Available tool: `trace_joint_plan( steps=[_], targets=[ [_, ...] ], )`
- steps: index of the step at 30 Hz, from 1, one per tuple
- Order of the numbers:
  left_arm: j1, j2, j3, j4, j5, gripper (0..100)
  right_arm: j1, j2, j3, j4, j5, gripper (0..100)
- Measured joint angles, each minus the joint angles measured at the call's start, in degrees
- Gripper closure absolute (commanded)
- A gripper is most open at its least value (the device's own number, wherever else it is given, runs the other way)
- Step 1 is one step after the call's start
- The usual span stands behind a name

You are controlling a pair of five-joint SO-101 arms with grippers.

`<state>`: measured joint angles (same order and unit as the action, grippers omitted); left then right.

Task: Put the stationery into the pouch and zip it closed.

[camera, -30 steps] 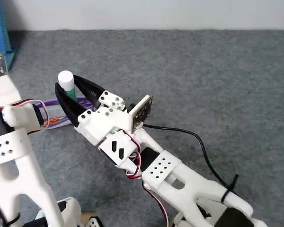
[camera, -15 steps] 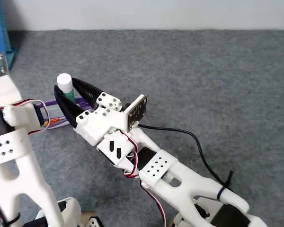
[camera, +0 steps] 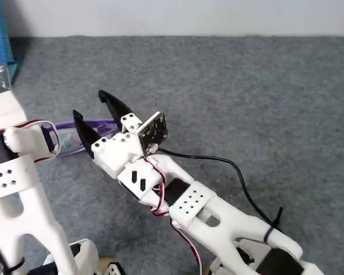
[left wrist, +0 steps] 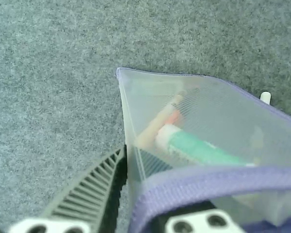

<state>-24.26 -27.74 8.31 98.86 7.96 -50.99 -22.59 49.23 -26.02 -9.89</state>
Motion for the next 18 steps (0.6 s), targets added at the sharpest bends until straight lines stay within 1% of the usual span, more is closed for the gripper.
trace_joint_plan(
  steps=[3, 7, 11, 15, 18],
  targets=[
    [-0.1, 0.0, 0.5, 0.0, 0.0, 99, 0.9, -4.3, 0.1, 6.0, 0.1, 85.7],
    [-0.1, 0.0, 0.5, 0.0, -0.5, 99, 3.4, -13.2, 0.1, 17.1, 0.1, 91.8],
    [-0.1, 0.0, 0.5, 0.0, -0.6, 99, 9.8, -22.7, 0.1, 29.9, -5.5, 99.4],
    [0.0, 0.0, -0.3, 0.0, -0.6, 99, 17.5, -28.6, 0.0, 43.4, -9.1, 96.4],
    [0.3, 0.1, -1.9, 0.1, -0.6, 99, 20.7, -29.0, 0.0, 51.7, -9.8, 93.9]
  ],
)
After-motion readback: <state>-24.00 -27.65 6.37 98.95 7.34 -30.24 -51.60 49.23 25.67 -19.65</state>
